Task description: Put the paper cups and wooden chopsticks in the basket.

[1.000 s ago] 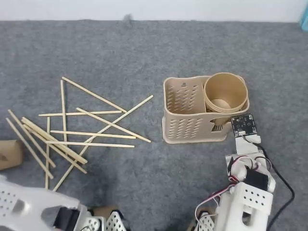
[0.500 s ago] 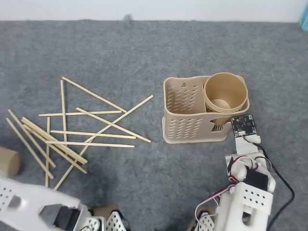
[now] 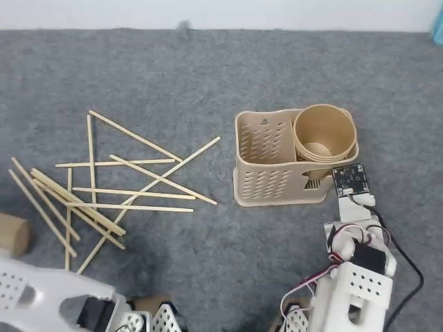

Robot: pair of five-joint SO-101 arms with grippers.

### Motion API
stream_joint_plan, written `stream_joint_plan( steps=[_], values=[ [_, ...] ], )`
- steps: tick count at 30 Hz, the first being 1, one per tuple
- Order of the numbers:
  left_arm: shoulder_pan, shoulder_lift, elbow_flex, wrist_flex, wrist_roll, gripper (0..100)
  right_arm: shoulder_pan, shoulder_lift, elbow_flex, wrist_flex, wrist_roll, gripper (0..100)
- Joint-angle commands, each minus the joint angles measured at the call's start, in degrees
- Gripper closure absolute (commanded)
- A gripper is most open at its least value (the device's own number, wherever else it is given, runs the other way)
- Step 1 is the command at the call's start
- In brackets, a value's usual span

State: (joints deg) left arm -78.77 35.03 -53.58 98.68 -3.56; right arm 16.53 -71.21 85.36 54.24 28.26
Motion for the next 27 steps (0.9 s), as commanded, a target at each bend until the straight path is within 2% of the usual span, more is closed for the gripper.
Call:
stream_joint_plan(
  steps=[1, 7, 12, 19, 27],
  values=[
    [2.29, -14.24, 5.58, 2.02, 0.7, 99, -0.13, -0.92, -0.35, 0.4, 0.26, 99.1],
    [11.16, -32.7, 23.52, 2.02, 0.44, 99, -0.13, -0.92, -0.35, 0.4, 0.26, 99.1],
    [25.05, -48.09, 36.26, 2.02, 0.7, 99, -0.04, -0.92, -0.35, 0.4, 0.26, 99.1],
    [55.82, -62.15, 42.15, 1.93, 1.58, 99, -0.04, -0.92, -0.35, 0.4, 0.26, 99.1],
    [95.12, -68.04, 35.74, 1.67, 1.41, 99, -0.04, -0.92, -0.35, 0.31, 0.35, 99.1]
  ],
)
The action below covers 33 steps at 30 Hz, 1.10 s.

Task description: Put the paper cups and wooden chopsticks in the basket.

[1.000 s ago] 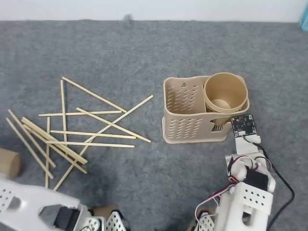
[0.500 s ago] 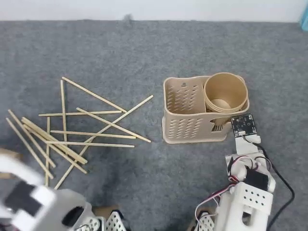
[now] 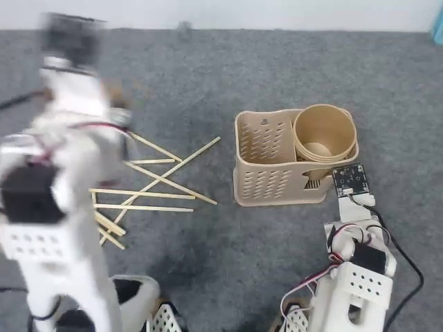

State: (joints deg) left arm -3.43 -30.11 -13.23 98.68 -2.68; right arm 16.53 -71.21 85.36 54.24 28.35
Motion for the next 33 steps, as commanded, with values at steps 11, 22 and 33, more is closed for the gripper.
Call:
stream_joint_plan(
  steps=[11, 22, 33],
  values=[
    [45.54, 5.45, -13.23, -5.36, -2.81, 99, 19.65, -1.01, -1.67, -7.6, -9.85, 99.1],
    [51.25, 19.25, -13.41, -18.37, -10.02, 99, 19.65, -1.01, -1.76, -7.87, -11.16, 99.0],
    [51.25, 28.48, -13.49, -21.98, -10.02, 99, 18.15, -1.01, -1.76, -7.87, -10.9, 99.0]
  ],
)
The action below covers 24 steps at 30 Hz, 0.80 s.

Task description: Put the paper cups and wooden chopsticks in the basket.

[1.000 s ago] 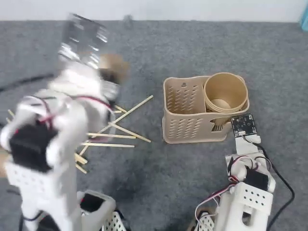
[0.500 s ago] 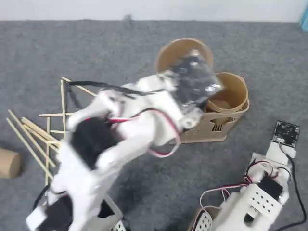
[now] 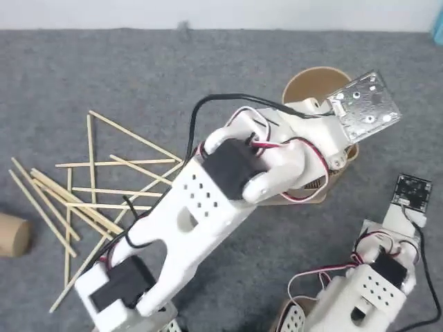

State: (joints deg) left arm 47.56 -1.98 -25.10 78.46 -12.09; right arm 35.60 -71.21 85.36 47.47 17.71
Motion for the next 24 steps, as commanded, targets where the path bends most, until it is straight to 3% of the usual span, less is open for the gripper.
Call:
stream_joint_plan(
  steps=[1, 8, 16, 24],
  values=[
    [0.26, 0.53, -1.63, -1.76, -0.62, 99, -1.19, -1.01, -1.76, -1.1, -0.26, 99.0],
    [0.35, 0.26, -2.59, 1.32, -0.26, 97, -1.54, -1.01, -1.76, -1.1, -0.26, 99.0],
    [0.18, 0.18, -8.13, 7.38, 6.15, 74, -1.63, -1.01, -1.67, -1.01, -0.18, 99.0],
    [-4.84, 0.18, -24.84, 22.15, 6.59, 77, -1.63, -1.01, -1.76, -1.1, -0.35, 99.0]
  ],
)
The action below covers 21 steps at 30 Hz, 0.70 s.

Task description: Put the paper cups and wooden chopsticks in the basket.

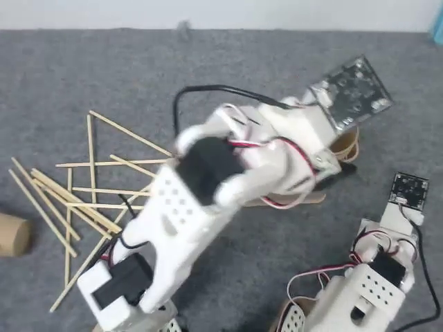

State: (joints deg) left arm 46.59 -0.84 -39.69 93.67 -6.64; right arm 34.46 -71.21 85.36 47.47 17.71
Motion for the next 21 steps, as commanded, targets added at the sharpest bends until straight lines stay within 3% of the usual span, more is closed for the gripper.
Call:
stream_joint_plan(
  steps=[1, 8, 16, 21],
  values=[
    [-5.45, -1.05, -12.26, 7.03, 1.23, 78, -0.48, -1.01, -1.85, -1.19, -0.62, 99.0],
    [-22.59, -5.8, -10.86, 6.95, 1.32, 85, -3.3, -1.01, -2.99, -3.91, -3.6, 99.0],
    [-40.18, -28.22, 15.78, 6.68, 0.88, 89, -8.04, -1.01, -13.01, 6.29, -6.07, 99.0],
    [-56.97, -43.34, 31.6, 5.36, 0.79, 89, -8.4, -1.01, -18.55, 9.98, -6.42, 98.9]
  ],
)
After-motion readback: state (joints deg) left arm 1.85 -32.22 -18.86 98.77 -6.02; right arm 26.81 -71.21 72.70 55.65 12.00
